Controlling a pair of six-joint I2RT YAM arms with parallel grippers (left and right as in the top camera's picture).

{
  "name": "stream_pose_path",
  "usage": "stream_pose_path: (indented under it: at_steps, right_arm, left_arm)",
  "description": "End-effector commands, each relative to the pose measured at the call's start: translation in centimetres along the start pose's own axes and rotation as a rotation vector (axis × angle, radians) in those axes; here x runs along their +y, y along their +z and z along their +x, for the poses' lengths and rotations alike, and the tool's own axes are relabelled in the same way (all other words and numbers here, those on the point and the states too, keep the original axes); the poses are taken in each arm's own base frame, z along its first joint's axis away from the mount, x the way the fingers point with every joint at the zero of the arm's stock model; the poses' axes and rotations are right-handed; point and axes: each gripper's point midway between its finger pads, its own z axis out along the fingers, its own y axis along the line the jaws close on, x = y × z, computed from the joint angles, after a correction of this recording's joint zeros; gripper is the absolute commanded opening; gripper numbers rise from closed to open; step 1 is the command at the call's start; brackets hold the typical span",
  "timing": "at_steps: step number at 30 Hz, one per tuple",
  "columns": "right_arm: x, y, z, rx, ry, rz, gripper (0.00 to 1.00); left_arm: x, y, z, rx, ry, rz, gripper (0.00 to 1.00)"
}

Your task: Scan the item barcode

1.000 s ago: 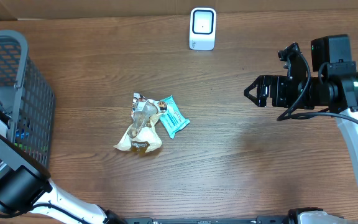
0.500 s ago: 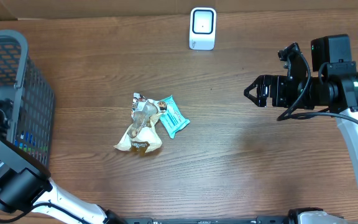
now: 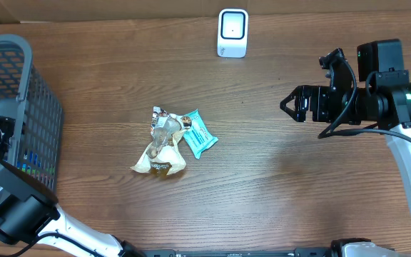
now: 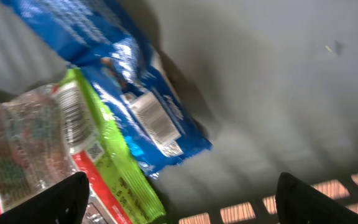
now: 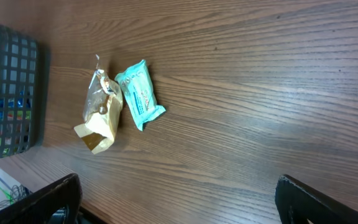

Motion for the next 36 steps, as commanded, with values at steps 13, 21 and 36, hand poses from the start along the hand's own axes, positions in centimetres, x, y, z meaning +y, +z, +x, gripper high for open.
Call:
stream_pose_path:
  at_steps: [13,21,36]
  right_arm:
    - [0.3,0.1,0.0,-0.003,-0.01,-0.012,1.0]
    - [0.4,0.1,0.0,-0.003,-0.009,-0.012,1.0]
    - [0.4,0.1,0.0,-0.003,-0.009,-0.012,1.0]
  left_arm:
    - [4.6,6.9,0.4,-0.03,-0.266,-0.085,0.81]
    - [4.2,7.3,-0.1,-0.057,-0.266,-0.061,0.43]
    - [2.9,7.3,2.5,0.065,-0.203,-0.008,0.09]
